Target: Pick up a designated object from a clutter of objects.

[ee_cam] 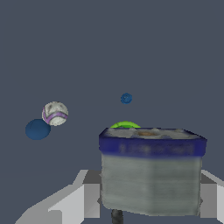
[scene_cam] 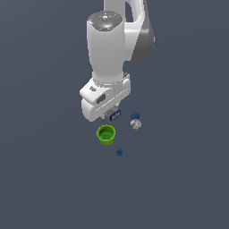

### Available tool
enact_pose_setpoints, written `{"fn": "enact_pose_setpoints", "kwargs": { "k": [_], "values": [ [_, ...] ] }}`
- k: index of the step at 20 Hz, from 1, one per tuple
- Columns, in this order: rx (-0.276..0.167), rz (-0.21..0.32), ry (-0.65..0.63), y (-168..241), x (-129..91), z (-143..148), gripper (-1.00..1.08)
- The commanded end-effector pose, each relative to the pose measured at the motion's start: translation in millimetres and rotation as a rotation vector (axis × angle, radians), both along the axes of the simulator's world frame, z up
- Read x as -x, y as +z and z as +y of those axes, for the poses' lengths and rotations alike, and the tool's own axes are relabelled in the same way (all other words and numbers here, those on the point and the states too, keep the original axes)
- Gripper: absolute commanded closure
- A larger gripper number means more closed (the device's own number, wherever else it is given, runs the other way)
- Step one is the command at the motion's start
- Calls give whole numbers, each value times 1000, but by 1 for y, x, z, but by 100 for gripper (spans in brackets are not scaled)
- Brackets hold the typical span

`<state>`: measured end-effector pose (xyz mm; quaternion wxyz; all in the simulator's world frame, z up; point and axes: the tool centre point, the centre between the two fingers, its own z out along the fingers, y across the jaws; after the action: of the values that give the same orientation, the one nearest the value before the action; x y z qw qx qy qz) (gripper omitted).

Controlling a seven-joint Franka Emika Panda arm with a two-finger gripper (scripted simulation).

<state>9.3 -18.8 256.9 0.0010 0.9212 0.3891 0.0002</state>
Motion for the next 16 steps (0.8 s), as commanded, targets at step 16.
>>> {"fn": "enact_pose_setpoints", "kwargs": {
  "k": [16],
  "values": [
    [-1,1,0,125,-64,50,108]
  ]
}}
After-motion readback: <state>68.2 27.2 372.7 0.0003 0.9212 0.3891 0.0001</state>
